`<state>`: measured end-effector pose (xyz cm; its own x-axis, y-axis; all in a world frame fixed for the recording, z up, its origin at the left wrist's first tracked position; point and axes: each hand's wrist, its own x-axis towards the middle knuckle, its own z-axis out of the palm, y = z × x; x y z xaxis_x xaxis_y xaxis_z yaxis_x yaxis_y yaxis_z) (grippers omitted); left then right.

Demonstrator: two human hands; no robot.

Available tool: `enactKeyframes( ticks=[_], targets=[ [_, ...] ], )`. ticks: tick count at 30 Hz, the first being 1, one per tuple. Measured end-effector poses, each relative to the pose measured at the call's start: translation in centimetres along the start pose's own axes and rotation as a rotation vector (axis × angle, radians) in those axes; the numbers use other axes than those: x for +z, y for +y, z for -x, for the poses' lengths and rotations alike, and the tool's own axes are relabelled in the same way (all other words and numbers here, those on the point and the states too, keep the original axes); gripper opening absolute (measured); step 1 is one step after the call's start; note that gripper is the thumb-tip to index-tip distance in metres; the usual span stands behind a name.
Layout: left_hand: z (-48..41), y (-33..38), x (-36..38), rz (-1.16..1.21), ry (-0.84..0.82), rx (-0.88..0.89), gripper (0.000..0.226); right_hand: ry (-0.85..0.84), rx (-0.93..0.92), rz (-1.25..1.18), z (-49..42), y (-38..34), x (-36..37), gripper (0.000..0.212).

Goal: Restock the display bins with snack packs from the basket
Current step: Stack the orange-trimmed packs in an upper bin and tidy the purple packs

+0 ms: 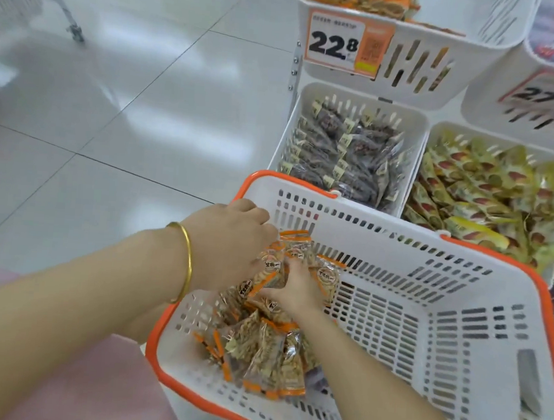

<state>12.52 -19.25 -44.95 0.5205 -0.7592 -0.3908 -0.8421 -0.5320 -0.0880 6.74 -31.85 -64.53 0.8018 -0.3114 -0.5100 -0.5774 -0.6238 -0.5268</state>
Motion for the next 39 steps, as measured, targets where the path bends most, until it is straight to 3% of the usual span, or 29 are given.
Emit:
enactKeyframes(
  ticks=[4,6,13,17,19,21,23,25,28,31,33,35,37,39],
  targets=[
    [-0.1,0.2,0.0,0.013,0.004,0.001,0.045,0.131,-0.026,-0.129,0.3,0.1,1.1,0.046],
    [-0.2,0.3,-0.1,0.013,0.021,-0.003,0.045,0.147,-0.039,-0.139,0.4,0.5,1.1,0.037],
    [-0.3,0.5,-0.3,0.042,-0.029,-0.037,0.044,0.14,0.071,-0.312,-0.2,-0.7,0.5,0.042],
    [-0.5,0.2,-0.1,0.037,-0.049,-0.06,0.045,0.051,0.111,-0.411,-1.3,-2.0,0.3,0.051],
    [-0.6,0.1,-0.2,0.046,-0.059,-0.074,0.044,0.008,0.121,-0.469,-1.8,-2.3,0.6,0.042],
    [-0.8,0.0,-0.4,0.077,-0.052,-0.086,0.042,0.028,0.116,-0.457,-1.9,-2.0,0.6,0.017],
    [-1.0,-0.1,-0.7,0.147,-0.041,-0.112,0.042,0.059,0.094,-0.515,-1.5,-1.5,-0.6,0.021],
    [-1.4,0.0,-1.1,0.248,0.001,-0.146,0.045,0.067,0.045,-0.63,-0.5,-1.1,-3.4,0.028],
    [-2.3,0.6,-2.0,0.473,0.105,-0.215,0.058,0.061,-0.053,-0.819,2.2,-0.7,-9.3,0.017],
    [-3.9,1.9,-3.5,0.997,0.128,-0.343,0.066,0.046,-0.165,-0.994,5.2,-0.4,-14.6,0.02],
    [-4.8,3.2,-4.7,1.417,0.117,-0.334,0.052,0.03,-0.222,-1.005,7.1,-0.7,-17.4,0.037],
    [-5.3,4.6,-5.8,1.694,0.173,-0.246,0.026,0.034,-0.259,-0.984,8.6,-1.0,-19.7,0.034],
    [-5.7,5.7,-6.8,1.812,0.26,-0.175,0.007,0.1,-0.256,-0.954,9.6,-1.4,-21.9,0.015],
    [-6.0,6.2,-7.5,1.855,0.305,-0.116,0.007,0.203,-0.225,-0.877,10.4,-1.4,-24.0,0.013]
  ],
)
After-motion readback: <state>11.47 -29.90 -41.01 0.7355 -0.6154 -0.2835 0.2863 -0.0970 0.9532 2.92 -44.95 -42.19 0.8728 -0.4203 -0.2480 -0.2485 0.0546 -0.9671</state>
